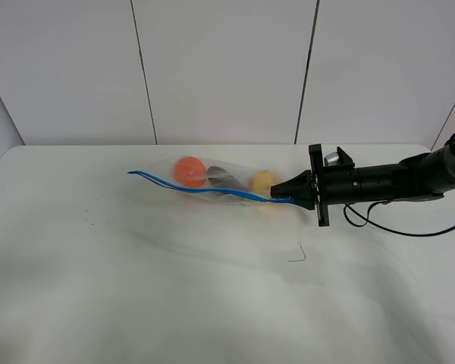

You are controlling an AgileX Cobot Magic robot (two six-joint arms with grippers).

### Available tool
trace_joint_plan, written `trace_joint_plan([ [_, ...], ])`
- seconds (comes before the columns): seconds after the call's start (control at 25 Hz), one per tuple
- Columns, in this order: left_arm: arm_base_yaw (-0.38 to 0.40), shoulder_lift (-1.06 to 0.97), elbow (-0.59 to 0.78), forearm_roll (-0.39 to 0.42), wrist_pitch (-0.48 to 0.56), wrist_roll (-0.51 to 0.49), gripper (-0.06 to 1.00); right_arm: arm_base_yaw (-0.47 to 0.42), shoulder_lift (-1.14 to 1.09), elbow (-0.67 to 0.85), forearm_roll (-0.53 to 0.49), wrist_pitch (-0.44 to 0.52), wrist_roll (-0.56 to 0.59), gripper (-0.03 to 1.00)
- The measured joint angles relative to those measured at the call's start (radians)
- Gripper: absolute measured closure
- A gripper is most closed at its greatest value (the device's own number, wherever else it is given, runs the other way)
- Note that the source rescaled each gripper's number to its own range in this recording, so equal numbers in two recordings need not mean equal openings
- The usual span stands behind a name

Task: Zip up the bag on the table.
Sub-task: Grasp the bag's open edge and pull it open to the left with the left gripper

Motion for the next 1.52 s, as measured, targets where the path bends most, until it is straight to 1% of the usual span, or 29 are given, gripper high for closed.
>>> trace_joint_plan([
  [0.16, 0.000, 0.201, -0.140, -0.003, -0.021, -0.005, -0.06, 0.000, 0.000, 0.000, 0.001, 0.000, 0.004, 0.97],
  [0.32, 0.000, 0.452, -0.299, -0.009, -0.027, -0.001, -0.06, 0.000, 0.000, 0.000, 0.001, 0.000, 0.007, 0.97],
  [0.44, 0.000, 0.631, -0.397, -0.009, -0.045, 0.053, -0.06, 0.000, 0.000, 0.000, 0.001, 0.000, 0.008, 0.97],
  [0.56, 0.000, 0.769, -0.461, -0.009, -0.055, 0.166, -0.06, 0.000, 0.000, 0.000, 0.003, 0.000, 0.008, 0.97],
  [0.64, 0.000, 0.860, -0.489, -0.009, -0.059, 0.287, -0.06, 0.000, 0.000, 0.000, 0.003, 0.000, 0.009, 0.97],
  [0.76, 0.000, 0.955, -0.495, -0.009, -0.073, 0.519, -0.05, 0.000, 0.000, 0.000, 0.004, 0.000, 0.009, 0.97],
  [0.84, 0.000, 1.002, -0.496, -0.009, -0.111, 0.692, -0.05, 0.000, 0.000, 0.000, 0.006, 0.000, 0.009, 0.97],
  [0.92, 0.000, 1.038, -0.496, -0.018, -0.160, 0.825, -0.05, 0.000, 0.000, 0.000, 0.007, 0.000, 0.009, 0.97],
  [1.0, 0.000, 1.071, -0.496, -0.057, -0.208, 0.933, -0.05, 0.000, 0.000, 0.000, 0.007, 0.000, 0.009, 0.97],
  [1.12, 0.000, 1.114, -0.496, -0.142, -0.264, 1.033, -0.05, 0.000, 0.000, 0.000, 0.007, 0.000, 0.009, 0.97],
  [1.2, -0.008, 1.143, -0.496, -0.196, -0.283, 1.108, -0.05, 0.000, 0.000, 0.000, 0.007, 0.000, 0.009, 0.97],
  [1.28, -0.038, 1.169, -0.496, -0.226, -0.302, 1.167, -0.05, 0.000, 0.000, 0.000, 0.007, 0.000, 0.009, 0.97],
  [1.32, -0.069, 1.182, -0.496, -0.237, -0.314, 1.185, -0.05, 0.000, 0.000, 0.000, 0.007, 0.000, 0.009, 0.97],
  [1.44, -0.159, 1.218, -0.496, -0.248, -0.380, 1.182, -0.05, 0.000, 0.000, 0.000, 0.007, 0.000, 0.009, 0.97],
  [1.52, -0.229, 1.245, -0.496, -0.249, -0.438, 1.144, -0.05, 0.000, 0.000, 0.000, 0.007, 0.000, 0.009, 0.97],
])
